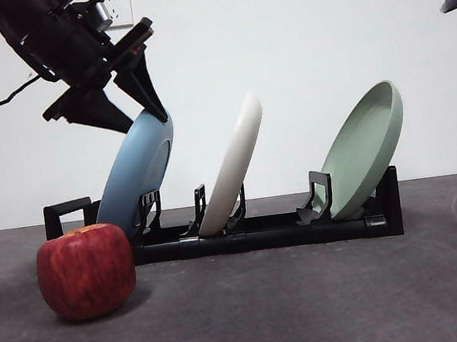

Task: Take the blue plate from the plate rack,put the plate on the table,take the apple from the table,put the apple in the plate

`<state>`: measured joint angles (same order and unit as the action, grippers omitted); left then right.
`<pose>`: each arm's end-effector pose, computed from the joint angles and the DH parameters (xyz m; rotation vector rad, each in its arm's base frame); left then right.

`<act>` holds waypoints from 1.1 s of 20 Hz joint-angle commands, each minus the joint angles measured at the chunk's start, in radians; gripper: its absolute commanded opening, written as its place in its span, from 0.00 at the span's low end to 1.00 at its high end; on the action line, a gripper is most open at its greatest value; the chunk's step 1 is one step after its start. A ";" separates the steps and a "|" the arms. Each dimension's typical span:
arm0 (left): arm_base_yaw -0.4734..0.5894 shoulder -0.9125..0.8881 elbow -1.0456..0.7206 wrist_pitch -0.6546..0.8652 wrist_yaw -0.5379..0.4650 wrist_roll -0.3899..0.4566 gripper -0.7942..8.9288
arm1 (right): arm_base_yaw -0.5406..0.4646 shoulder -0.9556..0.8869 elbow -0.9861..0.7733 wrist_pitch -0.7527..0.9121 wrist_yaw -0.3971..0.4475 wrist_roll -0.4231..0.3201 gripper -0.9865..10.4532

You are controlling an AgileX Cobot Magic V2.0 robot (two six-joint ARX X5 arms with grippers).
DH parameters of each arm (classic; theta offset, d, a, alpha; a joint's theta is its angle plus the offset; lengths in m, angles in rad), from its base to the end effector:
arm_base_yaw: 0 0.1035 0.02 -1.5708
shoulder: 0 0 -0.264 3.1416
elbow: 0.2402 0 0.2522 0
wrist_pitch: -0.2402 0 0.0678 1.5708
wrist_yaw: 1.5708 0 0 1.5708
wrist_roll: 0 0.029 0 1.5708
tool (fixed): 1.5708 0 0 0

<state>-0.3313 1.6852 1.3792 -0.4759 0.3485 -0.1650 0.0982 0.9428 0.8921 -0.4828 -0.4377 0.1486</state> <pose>0.3459 -0.1295 0.2822 -0.1571 0.8478 -0.5771 0.1914 0.0312 0.3168 0.2328 0.5706 0.4830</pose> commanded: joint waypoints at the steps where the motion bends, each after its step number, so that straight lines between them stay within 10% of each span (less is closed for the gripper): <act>1: -0.010 0.006 0.005 0.011 -0.002 0.012 0.07 | 0.001 0.000 0.004 0.002 -0.001 -0.008 0.36; 15: -0.183 -0.193 0.355 -0.440 -0.018 0.242 0.07 | 0.001 0.000 0.004 0.003 0.009 -0.023 0.36; 22: -0.523 -0.373 0.284 -0.586 -0.317 0.244 0.07 | 0.000 0.000 0.004 0.003 0.105 -0.027 0.36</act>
<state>-0.8387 1.3056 1.6764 -1.0641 0.0387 0.0834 0.0978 0.9428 0.8921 -0.4831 -0.3367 0.1303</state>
